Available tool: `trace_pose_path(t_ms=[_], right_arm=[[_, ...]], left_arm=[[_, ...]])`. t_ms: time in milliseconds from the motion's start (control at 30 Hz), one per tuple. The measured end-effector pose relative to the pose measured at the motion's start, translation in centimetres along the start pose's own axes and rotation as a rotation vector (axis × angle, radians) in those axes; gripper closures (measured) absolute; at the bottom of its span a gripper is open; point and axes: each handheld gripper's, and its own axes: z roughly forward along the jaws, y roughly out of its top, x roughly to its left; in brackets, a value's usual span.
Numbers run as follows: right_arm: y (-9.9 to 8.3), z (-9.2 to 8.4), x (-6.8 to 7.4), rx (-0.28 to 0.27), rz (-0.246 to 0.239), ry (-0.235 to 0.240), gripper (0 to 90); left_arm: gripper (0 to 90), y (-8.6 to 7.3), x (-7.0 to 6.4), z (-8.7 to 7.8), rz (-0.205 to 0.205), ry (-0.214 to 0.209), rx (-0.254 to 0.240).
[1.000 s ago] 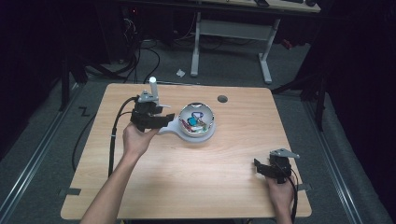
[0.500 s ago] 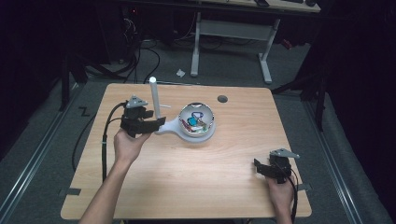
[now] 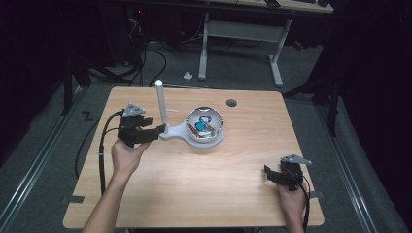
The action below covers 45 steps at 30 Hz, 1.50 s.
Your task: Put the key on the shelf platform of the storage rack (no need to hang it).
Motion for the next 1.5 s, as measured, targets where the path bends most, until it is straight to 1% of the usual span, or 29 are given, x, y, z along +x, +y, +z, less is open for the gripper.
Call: trace_pose_path(t_ms=[333,567,800,900,967,1100,1433,1500], right_arm=[[0.0,0.0,0.0,0.0,0.0,0.0,27.7],[0.0,0.0,0.0,0.0,0.001,0.0,27.7],[0.0,0.0,0.0,-0.001,-0.002,-0.001,27.7],[0.0,0.0,0.0,0.0,-0.002,-0.001,27.7],[0.0,0.0,0.0,0.0,0.0,-0.001,27.6],[0.0,0.0,0.0,0.0,-0.001,-0.001,27.7],[0.0,0.0,0.0,0.001,0.0,-0.001,27.7],[0.0,0.0,0.0,0.0,-0.001,-0.001,27.7]], left_arm=[[41.4,-0.7,0.1,-0.7,-0.002,0.017,0.005],[41.1,-1.5,0.4,-1.3,-0.02,0.032,0.0],[40.9,-2.5,0.5,-1.8,-0.039,0.036,-0.006],[40.7,-2.9,0.6,-1.9,-0.039,0.044,0.0],[40.7,-3.2,0.6,-2.0,-0.047,0.044,-0.007],[40.6,-3.7,0.7,-2.2,-0.05,0.054,-0.008],[40.4,-5.3,1.1,-2.7,-0.084,0.068,-0.013],[40.3,-5.6,1.2,-2.7,-0.092,0.066,-0.011]])
